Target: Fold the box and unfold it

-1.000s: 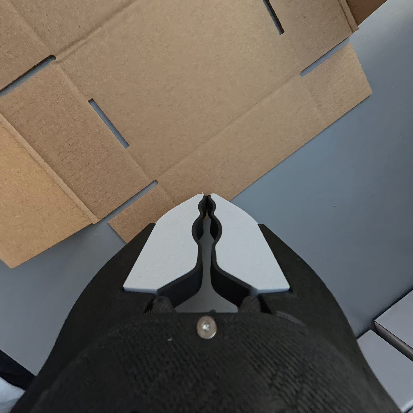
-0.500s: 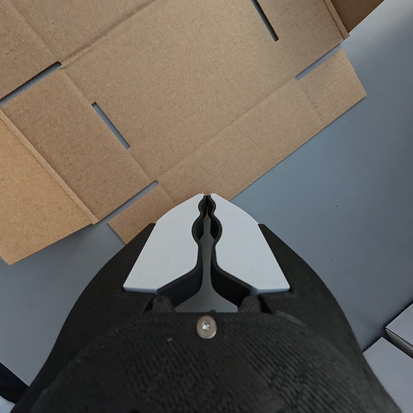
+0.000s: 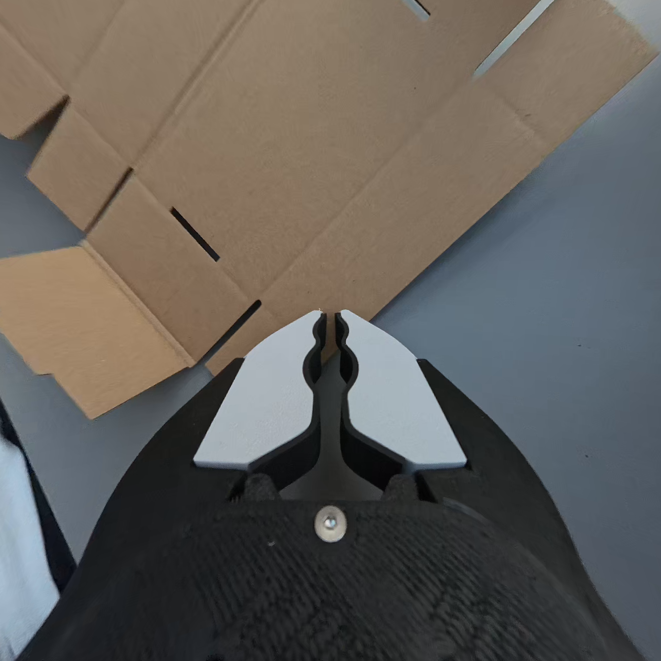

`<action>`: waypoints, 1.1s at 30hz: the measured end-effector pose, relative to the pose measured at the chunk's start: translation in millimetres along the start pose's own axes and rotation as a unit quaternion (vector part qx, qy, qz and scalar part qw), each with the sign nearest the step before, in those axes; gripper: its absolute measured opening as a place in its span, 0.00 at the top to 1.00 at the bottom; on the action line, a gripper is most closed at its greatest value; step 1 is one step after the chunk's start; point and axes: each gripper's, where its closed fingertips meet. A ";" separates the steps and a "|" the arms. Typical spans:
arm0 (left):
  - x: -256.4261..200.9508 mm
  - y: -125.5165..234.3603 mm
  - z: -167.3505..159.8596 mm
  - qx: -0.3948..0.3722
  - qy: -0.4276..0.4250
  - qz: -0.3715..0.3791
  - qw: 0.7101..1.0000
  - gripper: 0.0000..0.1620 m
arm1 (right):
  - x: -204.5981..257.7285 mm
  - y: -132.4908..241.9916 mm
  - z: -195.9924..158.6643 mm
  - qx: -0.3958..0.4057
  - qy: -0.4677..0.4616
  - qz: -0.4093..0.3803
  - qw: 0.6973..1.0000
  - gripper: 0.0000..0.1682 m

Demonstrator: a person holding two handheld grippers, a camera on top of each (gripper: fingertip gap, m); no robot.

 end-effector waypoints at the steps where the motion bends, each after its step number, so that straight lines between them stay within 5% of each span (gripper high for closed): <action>1: 2.3 2.0 -0.5 -0.012 -0.002 0.009 1.000 0.99 | 5.9 5.1 8.5 -0.024 -0.025 0.040 0.999 0.88; 2: 1.8 5.0 1.1 -0.030 -0.004 0.011 0.999 0.99 | 10.5 13.0 19.3 -0.053 -0.055 0.079 0.994 0.80; 7: -10.9 28.8 11.1 -0.128 -0.023 -0.006 0.992 0.99 | 10.5 68.5 74.1 -0.197 -0.140 0.186 0.952 0.71; 14: -24.8 43.6 3.7 -0.190 -0.056 -0.001 0.980 0.99 | 20.3 85.1 99.7 -0.194 -0.138 0.259 0.936 0.65; 22: -34.1 33.8 -14.7 -0.179 -0.083 -0.018 0.980 0.99 | 33.6 63.7 107.0 -0.110 -0.143 0.312 0.933 0.72; 26: -35.5 31.1 -18.7 -0.179 -0.089 -0.013 0.980 0.99 | 51.7 64.0 106.7 -0.089 -0.131 0.363 0.918 0.96; 31: -24.2 29.4 -26.9 -0.174 -0.074 0.016 0.982 0.99 | 54.6 53.0 92.4 -0.046 -0.119 0.360 0.924 0.99; 33: -15.6 33.0 -32.2 -0.158 -0.055 0.055 0.984 0.86 | 53.4 50.1 86.5 -0.026 -0.111 0.351 0.929 0.99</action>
Point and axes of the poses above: each gripper's, where its closed fingertips meet, y back along the fingers, z out of its top, x = y × z across the jaws, and after that the axes turned 8 degrees about -y, right-handed
